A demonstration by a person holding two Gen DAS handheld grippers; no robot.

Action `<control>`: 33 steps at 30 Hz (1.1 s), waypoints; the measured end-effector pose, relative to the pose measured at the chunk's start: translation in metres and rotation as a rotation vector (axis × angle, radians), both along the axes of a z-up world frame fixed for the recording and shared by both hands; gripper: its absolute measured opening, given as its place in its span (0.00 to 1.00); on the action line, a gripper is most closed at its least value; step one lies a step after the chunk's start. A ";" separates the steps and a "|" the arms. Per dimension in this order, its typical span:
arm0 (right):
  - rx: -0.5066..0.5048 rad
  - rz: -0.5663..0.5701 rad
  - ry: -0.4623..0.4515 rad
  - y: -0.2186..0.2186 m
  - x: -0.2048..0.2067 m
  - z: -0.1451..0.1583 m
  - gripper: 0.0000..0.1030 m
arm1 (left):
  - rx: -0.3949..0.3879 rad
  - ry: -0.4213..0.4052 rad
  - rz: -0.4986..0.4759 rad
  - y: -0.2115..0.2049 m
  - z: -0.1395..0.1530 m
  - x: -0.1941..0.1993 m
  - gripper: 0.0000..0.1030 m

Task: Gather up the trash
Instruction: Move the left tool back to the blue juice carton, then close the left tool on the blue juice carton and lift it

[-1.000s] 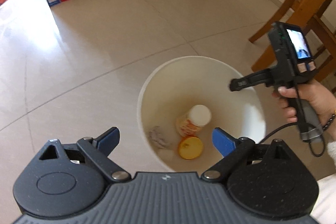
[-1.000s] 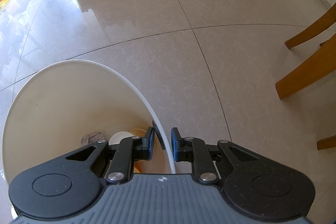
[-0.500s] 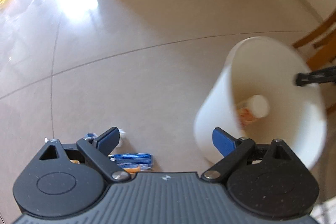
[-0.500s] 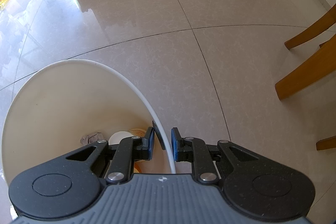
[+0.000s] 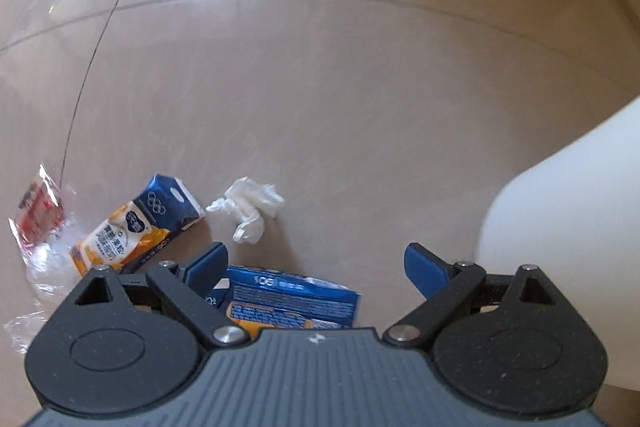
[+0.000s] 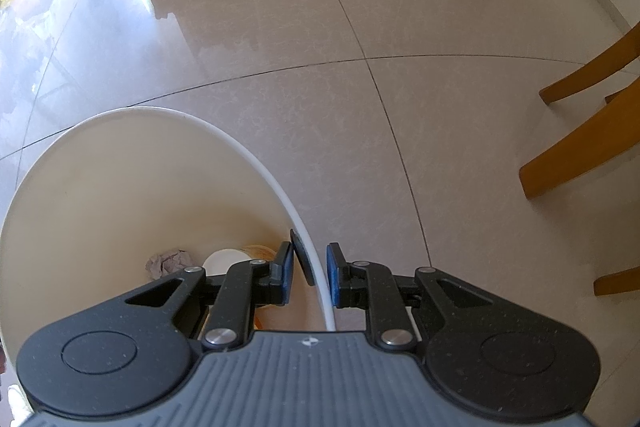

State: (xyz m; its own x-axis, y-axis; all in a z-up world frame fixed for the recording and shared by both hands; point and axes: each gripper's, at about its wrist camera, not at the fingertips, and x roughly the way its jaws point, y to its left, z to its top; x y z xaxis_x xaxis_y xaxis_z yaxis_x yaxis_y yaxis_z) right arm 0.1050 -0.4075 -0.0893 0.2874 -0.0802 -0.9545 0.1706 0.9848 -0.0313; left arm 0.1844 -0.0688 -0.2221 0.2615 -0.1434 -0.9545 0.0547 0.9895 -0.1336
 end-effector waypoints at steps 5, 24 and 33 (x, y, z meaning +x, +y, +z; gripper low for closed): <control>-0.008 0.005 0.002 0.002 0.000 0.000 0.20 | -0.010 -0.009 0.012 0.001 -0.019 0.005 0.92; -0.021 0.013 0.004 0.011 0.000 -0.003 0.21 | -0.069 0.110 0.026 0.030 -0.035 -0.032 0.92; -0.022 0.007 0.005 0.008 0.002 -0.003 0.21 | -0.017 0.128 -0.186 -0.001 -0.038 -0.065 0.94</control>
State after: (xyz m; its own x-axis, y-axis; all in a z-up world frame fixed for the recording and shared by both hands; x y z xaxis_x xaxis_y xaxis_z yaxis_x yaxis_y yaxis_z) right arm 0.1072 -0.3991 -0.0924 0.2831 -0.0993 -0.9540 0.1631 0.9851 -0.0541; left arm 0.1195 -0.0702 -0.2598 0.1055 -0.1940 -0.9753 0.2175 0.9615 -0.1677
